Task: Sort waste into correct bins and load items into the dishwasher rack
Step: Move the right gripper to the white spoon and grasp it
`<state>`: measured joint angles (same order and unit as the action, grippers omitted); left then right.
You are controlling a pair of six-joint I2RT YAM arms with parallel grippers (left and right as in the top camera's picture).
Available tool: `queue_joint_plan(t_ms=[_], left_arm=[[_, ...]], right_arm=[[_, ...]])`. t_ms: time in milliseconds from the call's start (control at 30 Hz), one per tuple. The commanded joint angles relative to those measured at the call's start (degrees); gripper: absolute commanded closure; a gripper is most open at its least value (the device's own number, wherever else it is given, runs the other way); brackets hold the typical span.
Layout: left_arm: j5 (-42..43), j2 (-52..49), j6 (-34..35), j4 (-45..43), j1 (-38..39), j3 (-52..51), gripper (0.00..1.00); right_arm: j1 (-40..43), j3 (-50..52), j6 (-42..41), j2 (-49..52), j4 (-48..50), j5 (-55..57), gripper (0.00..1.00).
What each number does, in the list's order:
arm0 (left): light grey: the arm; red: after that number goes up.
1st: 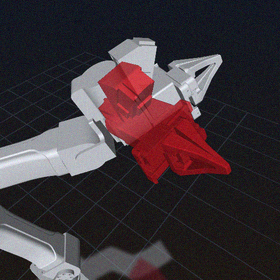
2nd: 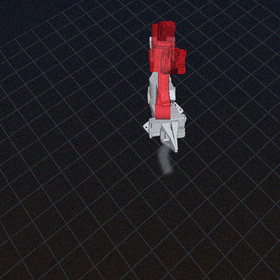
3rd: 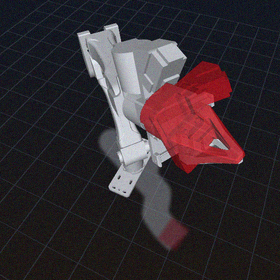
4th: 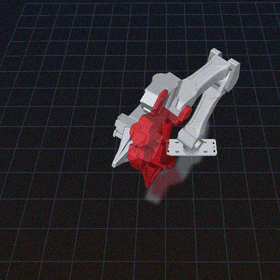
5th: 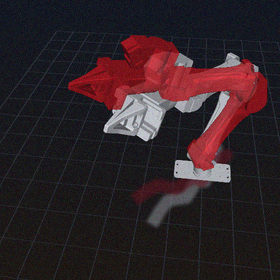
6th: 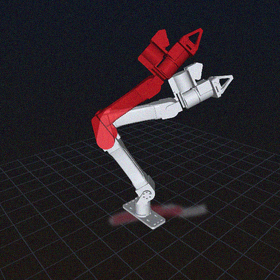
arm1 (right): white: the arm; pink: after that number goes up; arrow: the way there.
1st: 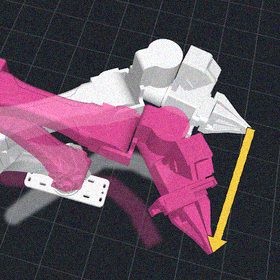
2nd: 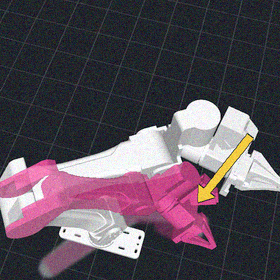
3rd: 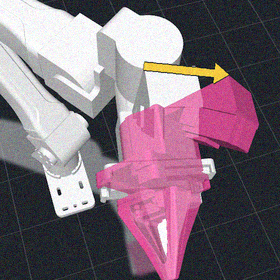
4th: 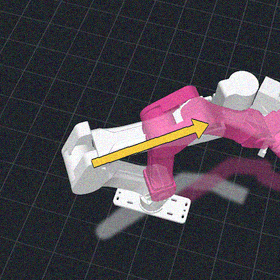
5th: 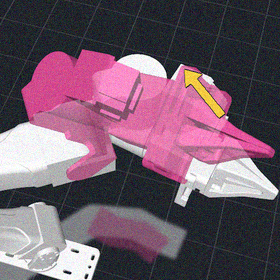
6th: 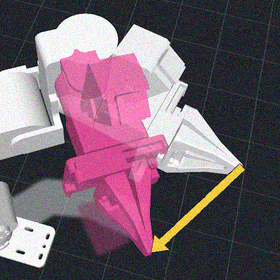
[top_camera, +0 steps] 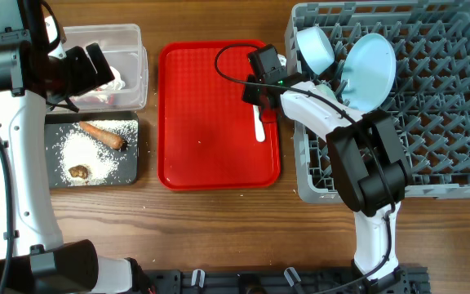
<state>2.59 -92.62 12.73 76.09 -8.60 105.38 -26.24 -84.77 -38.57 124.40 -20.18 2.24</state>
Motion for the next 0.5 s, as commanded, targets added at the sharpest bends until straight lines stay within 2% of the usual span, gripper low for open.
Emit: queue_joint_plan(t_ms=[0,300,367,467], left_arm=[[-0.74,0.35,-0.31,-0.17,-0.2,0.7,0.0],[-0.74,0.35,-0.33,-0.17,-0.2,0.7,0.0],[-0.74,0.35,-0.31,-0.17,-0.2,0.7,0.0],[-0.74,0.35,-0.31,-0.17,-0.2,0.7,0.0]], right_arm=[[0.24,0.13,-0.42,2.14,-0.17,0.39,0.78],[0.22,0.09,-0.24,2.14,0.26,-1.07,0.89],[0.22,-0.2,1.36,2.14,0.24,-2.8,0.95],[0.22,-1.53,5.09,1.88,-0.5,-6.1,0.96]])
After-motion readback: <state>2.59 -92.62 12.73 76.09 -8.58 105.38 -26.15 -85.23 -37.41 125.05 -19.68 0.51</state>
